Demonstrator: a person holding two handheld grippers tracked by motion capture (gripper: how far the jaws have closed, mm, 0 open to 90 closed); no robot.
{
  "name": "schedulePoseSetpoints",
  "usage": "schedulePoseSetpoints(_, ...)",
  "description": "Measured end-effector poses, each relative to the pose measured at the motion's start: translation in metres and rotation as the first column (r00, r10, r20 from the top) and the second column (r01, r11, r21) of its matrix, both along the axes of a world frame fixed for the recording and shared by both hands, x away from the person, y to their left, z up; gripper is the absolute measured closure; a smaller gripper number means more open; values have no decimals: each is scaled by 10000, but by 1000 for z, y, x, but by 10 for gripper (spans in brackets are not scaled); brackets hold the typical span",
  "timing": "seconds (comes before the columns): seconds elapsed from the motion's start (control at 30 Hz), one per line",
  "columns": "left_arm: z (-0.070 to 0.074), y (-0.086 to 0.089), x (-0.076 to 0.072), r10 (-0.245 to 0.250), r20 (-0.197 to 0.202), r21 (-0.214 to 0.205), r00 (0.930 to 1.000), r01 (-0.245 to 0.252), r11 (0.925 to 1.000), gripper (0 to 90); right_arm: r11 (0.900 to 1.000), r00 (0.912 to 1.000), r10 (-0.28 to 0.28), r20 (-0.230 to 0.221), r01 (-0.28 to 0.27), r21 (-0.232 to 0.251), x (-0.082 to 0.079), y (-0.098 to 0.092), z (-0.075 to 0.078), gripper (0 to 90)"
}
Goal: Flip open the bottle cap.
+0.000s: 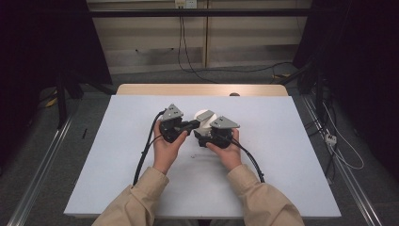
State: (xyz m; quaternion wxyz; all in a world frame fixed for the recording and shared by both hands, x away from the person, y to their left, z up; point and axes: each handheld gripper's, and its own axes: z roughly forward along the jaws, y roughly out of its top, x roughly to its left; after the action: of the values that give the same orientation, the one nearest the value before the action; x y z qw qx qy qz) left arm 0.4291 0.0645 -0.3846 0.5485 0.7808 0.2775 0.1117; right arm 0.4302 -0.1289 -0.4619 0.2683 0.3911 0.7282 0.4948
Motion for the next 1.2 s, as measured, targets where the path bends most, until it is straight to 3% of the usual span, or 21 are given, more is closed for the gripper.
schedulePoseSetpoints(0.37, 10, -4, 4, 82, 139, 55, 9999, -83, 10000, 900, 10000, 10000, -10, 13, 10, 2, 0, 0, 0, 188)
schedulePoseSetpoints(1.2, 21, -14, 17, 138, 4, 217, 9999, -138, 9997, 900, 10000, 10000, -16, 21, 16, -9, 0, 1, 0, 188)
